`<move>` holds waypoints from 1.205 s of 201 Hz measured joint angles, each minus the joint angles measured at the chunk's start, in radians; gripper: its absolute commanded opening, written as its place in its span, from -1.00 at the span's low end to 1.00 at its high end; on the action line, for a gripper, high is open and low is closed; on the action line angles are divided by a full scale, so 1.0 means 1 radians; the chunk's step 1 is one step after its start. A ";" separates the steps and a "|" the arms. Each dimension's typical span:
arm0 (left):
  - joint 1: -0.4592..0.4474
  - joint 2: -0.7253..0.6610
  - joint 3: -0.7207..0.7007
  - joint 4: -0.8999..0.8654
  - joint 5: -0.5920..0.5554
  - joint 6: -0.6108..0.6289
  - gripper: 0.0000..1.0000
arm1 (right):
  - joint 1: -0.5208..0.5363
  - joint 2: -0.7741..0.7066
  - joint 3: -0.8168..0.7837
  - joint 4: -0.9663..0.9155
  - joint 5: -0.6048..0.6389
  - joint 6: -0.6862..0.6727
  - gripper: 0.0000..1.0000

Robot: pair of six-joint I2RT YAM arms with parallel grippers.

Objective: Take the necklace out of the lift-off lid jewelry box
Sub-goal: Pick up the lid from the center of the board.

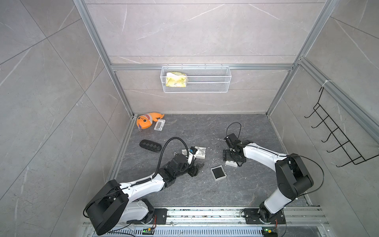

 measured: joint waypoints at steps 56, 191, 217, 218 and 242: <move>0.000 0.000 0.000 0.000 0.007 0.001 0.32 | -0.009 0.045 -0.029 0.048 0.000 0.034 0.72; -0.047 0.097 0.000 -0.053 0.135 0.015 0.02 | -0.016 -0.116 -0.077 -0.011 -0.266 -0.163 0.37; -0.107 0.160 0.021 -0.058 0.127 0.019 -0.08 | -0.015 -0.180 -0.094 -0.035 -0.399 -0.198 0.37; -0.109 0.163 0.021 -0.058 0.127 0.019 -0.08 | -0.015 -0.182 -0.095 -0.035 -0.407 -0.201 0.37; -0.148 0.239 0.058 -0.050 0.109 0.023 -0.23 | -0.001 -0.189 -0.103 -0.039 -0.503 -0.227 0.37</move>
